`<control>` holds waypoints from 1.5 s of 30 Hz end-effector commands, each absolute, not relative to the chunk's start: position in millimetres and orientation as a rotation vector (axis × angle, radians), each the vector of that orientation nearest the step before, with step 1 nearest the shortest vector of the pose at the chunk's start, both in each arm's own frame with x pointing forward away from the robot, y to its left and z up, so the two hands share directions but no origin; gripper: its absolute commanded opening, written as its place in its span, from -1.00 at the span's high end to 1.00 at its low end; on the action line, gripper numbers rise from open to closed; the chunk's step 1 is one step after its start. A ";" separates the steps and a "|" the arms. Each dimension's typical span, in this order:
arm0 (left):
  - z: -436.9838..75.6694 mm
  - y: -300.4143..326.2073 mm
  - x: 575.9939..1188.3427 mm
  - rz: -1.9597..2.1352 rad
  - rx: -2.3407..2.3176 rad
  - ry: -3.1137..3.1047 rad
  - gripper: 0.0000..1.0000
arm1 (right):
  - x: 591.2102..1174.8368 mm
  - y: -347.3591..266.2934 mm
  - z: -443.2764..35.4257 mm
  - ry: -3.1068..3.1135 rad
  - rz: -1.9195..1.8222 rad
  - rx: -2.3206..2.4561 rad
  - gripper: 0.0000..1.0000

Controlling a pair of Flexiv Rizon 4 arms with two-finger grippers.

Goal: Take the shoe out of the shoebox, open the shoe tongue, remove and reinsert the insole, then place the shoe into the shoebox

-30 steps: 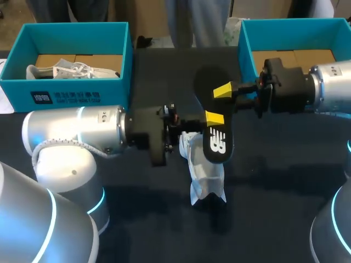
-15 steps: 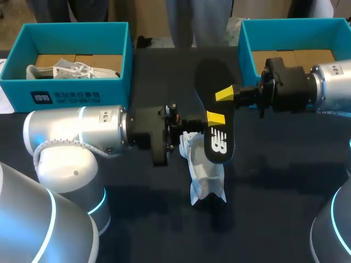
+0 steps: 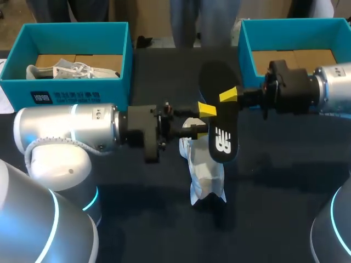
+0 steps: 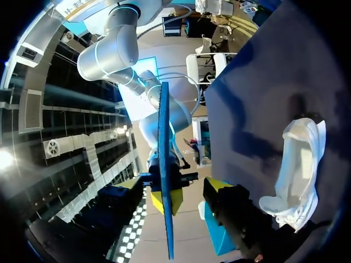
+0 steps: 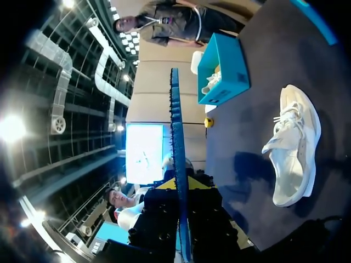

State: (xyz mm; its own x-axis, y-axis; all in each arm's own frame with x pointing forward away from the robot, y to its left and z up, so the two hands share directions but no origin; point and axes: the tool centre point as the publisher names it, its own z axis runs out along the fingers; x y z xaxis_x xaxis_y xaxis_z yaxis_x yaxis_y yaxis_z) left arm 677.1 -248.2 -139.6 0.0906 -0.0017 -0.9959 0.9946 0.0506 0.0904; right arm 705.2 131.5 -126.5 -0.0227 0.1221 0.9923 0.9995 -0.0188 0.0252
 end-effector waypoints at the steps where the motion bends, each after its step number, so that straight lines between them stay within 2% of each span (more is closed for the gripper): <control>1: -137.2 -221.1 675.4 -1.097 1.221 1.187 -1.00 | 703.6 128.5 -131.1 -1.299 -1.178 -1.309 1.00; 12: -144.0 -197.1 687.4 -1.009 1.291 1.252 -1.00 | 704.7 127.3 -140.4 -1.278 -1.175 -1.310 1.00; 25: -144.0 -197.1 687.4 -1.009 1.291 1.252 -1.00 | 705.1 125.6 -145.1 -1.266 -1.156 -1.309 1.00; 45: -111.8 -213.1 699.5 -0.758 1.569 1.716 -1.00 | 702.6 128.3 -152.9 -1.268 -1.142 -1.308 1.00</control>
